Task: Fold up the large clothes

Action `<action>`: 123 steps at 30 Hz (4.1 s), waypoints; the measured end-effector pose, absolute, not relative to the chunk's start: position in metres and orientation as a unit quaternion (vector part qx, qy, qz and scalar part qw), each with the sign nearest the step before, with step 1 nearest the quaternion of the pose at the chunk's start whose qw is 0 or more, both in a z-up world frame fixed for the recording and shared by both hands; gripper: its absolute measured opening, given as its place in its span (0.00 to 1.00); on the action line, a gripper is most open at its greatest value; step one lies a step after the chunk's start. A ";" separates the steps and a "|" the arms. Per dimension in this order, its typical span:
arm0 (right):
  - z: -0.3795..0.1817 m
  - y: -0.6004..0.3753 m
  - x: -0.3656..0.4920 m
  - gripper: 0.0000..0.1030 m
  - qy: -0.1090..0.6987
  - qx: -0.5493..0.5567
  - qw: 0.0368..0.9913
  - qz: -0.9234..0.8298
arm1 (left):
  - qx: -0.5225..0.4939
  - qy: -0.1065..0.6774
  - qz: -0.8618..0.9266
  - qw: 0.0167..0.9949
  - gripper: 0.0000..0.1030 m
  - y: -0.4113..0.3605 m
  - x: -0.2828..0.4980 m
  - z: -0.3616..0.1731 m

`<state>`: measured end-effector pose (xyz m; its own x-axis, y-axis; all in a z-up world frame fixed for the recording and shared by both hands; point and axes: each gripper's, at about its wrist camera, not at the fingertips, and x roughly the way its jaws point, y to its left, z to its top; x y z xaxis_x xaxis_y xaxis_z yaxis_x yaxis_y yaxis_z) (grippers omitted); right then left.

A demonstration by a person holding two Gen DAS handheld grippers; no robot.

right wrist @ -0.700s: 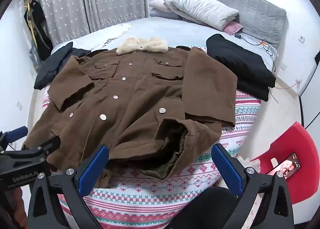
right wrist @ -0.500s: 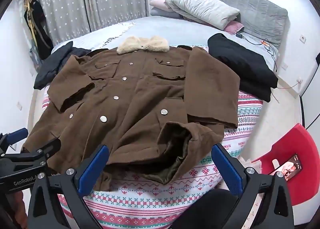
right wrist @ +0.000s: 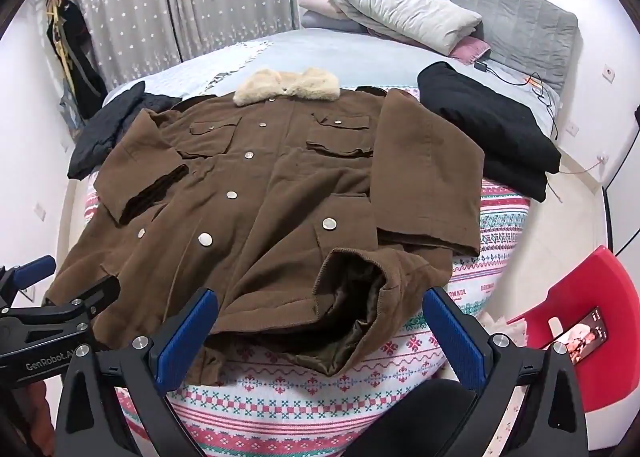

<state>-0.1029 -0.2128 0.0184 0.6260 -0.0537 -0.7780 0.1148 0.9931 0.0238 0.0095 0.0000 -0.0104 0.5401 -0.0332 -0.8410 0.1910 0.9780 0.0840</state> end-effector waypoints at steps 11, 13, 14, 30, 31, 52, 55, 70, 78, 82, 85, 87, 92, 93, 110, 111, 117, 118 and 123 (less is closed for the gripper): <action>0.019 -0.213 -0.101 1.00 0.435 0.036 0.899 -0.042 | 0.083 0.476 -0.068 0.873 0.99 0.000 0.010 -0.008; 0.019 -0.212 -0.101 1.00 0.435 0.035 0.899 -0.041 | 0.083 0.476 -0.068 0.873 0.99 -0.001 0.011 -0.008; 0.019 -0.213 -0.101 1.00 0.435 0.036 0.899 -0.041 | 0.083 0.476 -0.068 0.873 0.99 -0.001 0.011 -0.008; 0.020 -0.214 -0.101 1.00 0.435 0.037 0.899 -0.043 | 0.083 0.475 -0.068 0.873 0.99 -0.002 0.009 -0.007; 0.020 -0.214 -0.101 1.00 0.435 0.038 0.899 -0.042 | 0.083 0.475 -0.068 0.873 0.99 -0.002 0.009 -0.007; 0.019 -0.215 -0.101 1.00 0.437 0.038 0.898 -0.041 | 0.083 0.476 -0.067 0.873 0.99 -0.001 0.009 -0.006; 0.018 -0.215 -0.100 1.00 0.437 0.039 0.898 -0.042 | 0.083 0.475 -0.068 0.873 0.99 -0.001 0.009 -0.006; 0.021 -0.219 -0.101 1.00 0.416 0.026 0.907 -0.054 | 0.076 0.463 -0.062 0.881 0.99 0.009 0.014 -0.008; 0.026 -0.258 -0.106 1.00 0.416 0.067 0.907 -0.009 | 0.101 0.418 -0.092 0.898 1.00 0.032 0.024 0.006; 0.029 -0.296 -0.106 1.00 0.428 0.112 0.897 0.015 | 0.059 0.426 -0.097 0.897 0.99 0.072 0.046 0.011; 0.029 -0.320 -0.100 1.00 0.431 0.155 0.889 0.029 | 0.043 0.442 -0.086 0.892 0.99 0.101 0.062 0.005; 0.023 -0.331 -0.092 1.00 0.441 0.198 0.874 0.049 | 0.022 0.463 -0.087 0.882 0.99 0.123 0.076 -0.007; -0.011 -0.348 -0.067 1.00 0.467 0.283 0.835 0.067 | -0.036 0.516 -0.066 0.853 0.99 0.173 0.095 -0.044; -0.019 -0.350 -0.065 1.00 0.474 0.298 0.826 0.068 | -0.049 0.525 -0.065 0.847 0.99 0.182 0.097 -0.050; -0.079 -0.346 -0.044 0.99 0.540 0.435 0.709 0.127 | -0.183 0.620 -0.247 0.722 0.61 0.157 0.076 -0.112; -0.086 -0.337 -0.047 0.96 0.552 0.434 0.697 0.146 | -0.175 0.621 -0.249 0.722 0.50 0.153 0.071 -0.111; -0.085 -0.329 -0.064 0.18 0.527 0.415 0.719 0.179 | -0.144 0.568 -0.226 0.779 0.11 0.164 0.049 -0.065; -0.075 -0.337 -0.069 0.15 0.508 0.412 0.737 0.171 | -0.144 0.553 -0.221 0.790 0.11 0.170 0.046 -0.054; -0.005 -0.374 -0.109 0.11 0.423 0.358 0.824 0.118 | -0.165 0.498 -0.210 0.825 0.10 0.203 0.029 -0.001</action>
<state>-0.1095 -0.3745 -0.0051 0.6149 0.4975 -0.6119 0.1078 0.7156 0.6901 0.0294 0.2034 -0.0010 0.4157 -0.5110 -0.7524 0.1821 0.8573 -0.4815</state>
